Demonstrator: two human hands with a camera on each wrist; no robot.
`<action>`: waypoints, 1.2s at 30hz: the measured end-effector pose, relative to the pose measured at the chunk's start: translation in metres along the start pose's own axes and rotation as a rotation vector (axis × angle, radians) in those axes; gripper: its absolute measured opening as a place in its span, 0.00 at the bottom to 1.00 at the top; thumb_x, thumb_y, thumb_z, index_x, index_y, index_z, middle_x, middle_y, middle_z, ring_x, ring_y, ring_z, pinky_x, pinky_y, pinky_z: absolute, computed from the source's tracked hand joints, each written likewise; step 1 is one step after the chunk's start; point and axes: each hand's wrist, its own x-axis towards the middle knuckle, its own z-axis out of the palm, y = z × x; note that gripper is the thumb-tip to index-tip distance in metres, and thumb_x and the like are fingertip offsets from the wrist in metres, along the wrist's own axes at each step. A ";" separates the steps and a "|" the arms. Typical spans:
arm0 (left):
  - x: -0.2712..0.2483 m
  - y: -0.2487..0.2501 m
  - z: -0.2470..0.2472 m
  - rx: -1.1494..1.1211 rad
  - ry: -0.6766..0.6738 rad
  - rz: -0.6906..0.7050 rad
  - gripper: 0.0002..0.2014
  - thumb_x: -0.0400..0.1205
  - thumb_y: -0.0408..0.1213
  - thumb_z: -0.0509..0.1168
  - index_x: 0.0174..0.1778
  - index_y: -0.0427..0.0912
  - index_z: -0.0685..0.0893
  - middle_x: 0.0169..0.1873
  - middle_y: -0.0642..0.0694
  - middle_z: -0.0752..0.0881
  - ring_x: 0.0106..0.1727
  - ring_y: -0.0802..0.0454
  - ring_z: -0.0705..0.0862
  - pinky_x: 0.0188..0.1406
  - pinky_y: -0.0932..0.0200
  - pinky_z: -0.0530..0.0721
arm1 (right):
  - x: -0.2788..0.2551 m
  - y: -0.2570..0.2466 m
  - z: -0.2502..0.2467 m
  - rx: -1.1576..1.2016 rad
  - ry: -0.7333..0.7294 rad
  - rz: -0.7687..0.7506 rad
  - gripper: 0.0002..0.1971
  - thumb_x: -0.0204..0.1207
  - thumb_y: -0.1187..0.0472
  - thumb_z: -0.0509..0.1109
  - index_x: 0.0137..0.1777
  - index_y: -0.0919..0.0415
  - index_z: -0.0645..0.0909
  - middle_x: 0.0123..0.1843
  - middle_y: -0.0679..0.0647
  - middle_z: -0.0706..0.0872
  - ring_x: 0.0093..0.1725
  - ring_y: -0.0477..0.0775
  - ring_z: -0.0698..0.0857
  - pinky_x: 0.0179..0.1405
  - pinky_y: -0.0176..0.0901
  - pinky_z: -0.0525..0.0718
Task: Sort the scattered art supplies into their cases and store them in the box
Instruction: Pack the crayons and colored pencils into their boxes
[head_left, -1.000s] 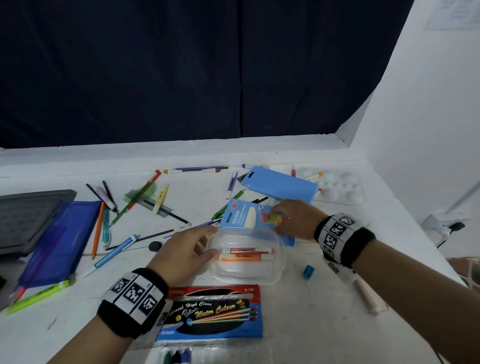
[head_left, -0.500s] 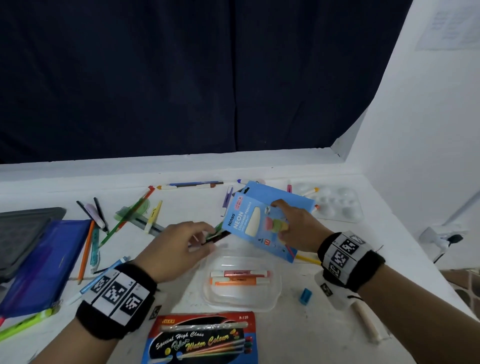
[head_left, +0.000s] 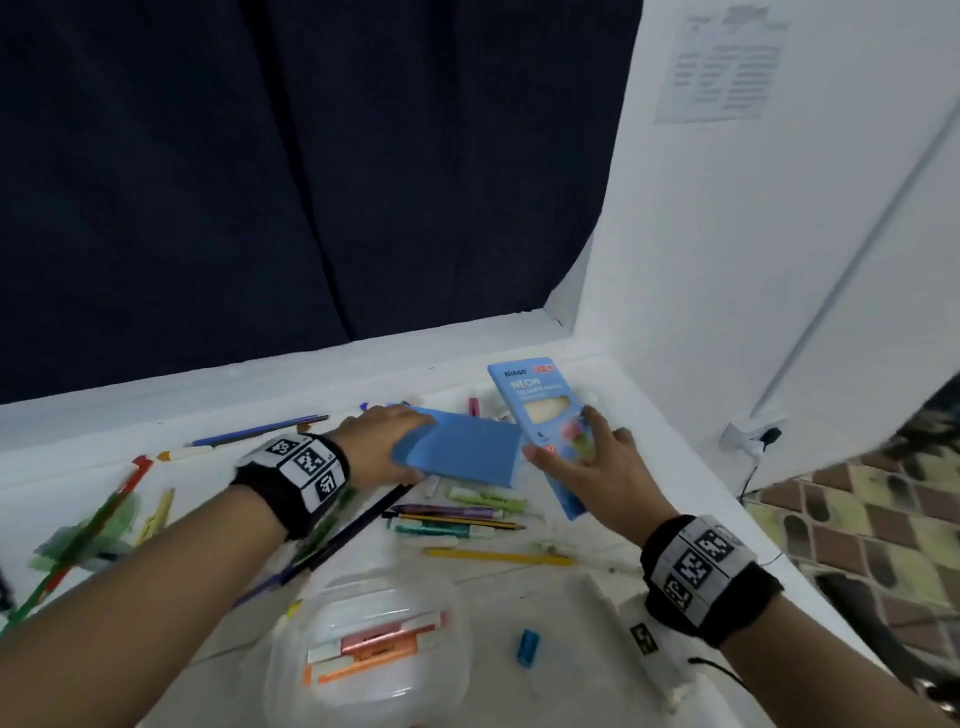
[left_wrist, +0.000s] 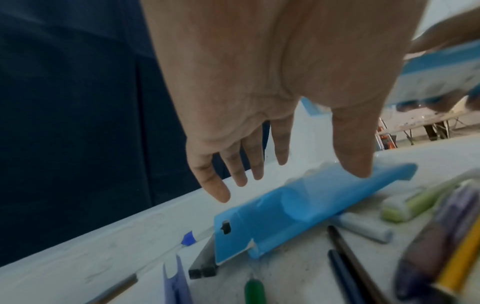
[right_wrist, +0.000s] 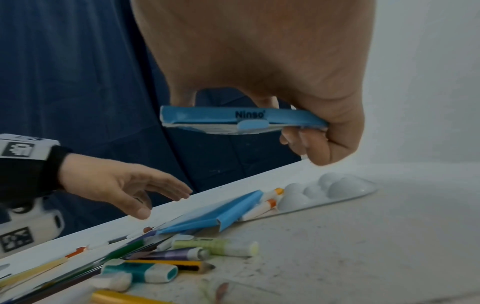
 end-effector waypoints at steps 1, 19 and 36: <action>0.011 0.002 -0.002 0.041 -0.041 -0.001 0.37 0.69 0.63 0.68 0.76 0.62 0.69 0.71 0.53 0.76 0.73 0.47 0.74 0.70 0.40 0.77 | -0.004 -0.001 -0.005 0.097 -0.059 0.119 0.42 0.72 0.40 0.75 0.83 0.47 0.61 0.68 0.58 0.72 0.59 0.63 0.74 0.55 0.53 0.82; 0.019 0.002 -0.002 0.149 0.174 -0.087 0.29 0.68 0.57 0.77 0.62 0.61 0.72 0.55 0.54 0.70 0.50 0.50 0.69 0.55 0.50 0.61 | -0.041 -0.016 -0.007 0.482 -0.173 0.238 0.45 0.75 0.40 0.73 0.86 0.44 0.53 0.72 0.46 0.70 0.64 0.42 0.73 0.54 0.32 0.72; -0.226 0.013 0.021 -0.187 0.796 -0.042 0.12 0.81 0.39 0.73 0.60 0.53 0.91 0.48 0.62 0.89 0.47 0.63 0.86 0.48 0.66 0.82 | -0.070 -0.072 -0.004 0.445 -0.216 -0.209 0.53 0.64 0.50 0.82 0.85 0.43 0.53 0.67 0.35 0.67 0.67 0.40 0.73 0.59 0.30 0.80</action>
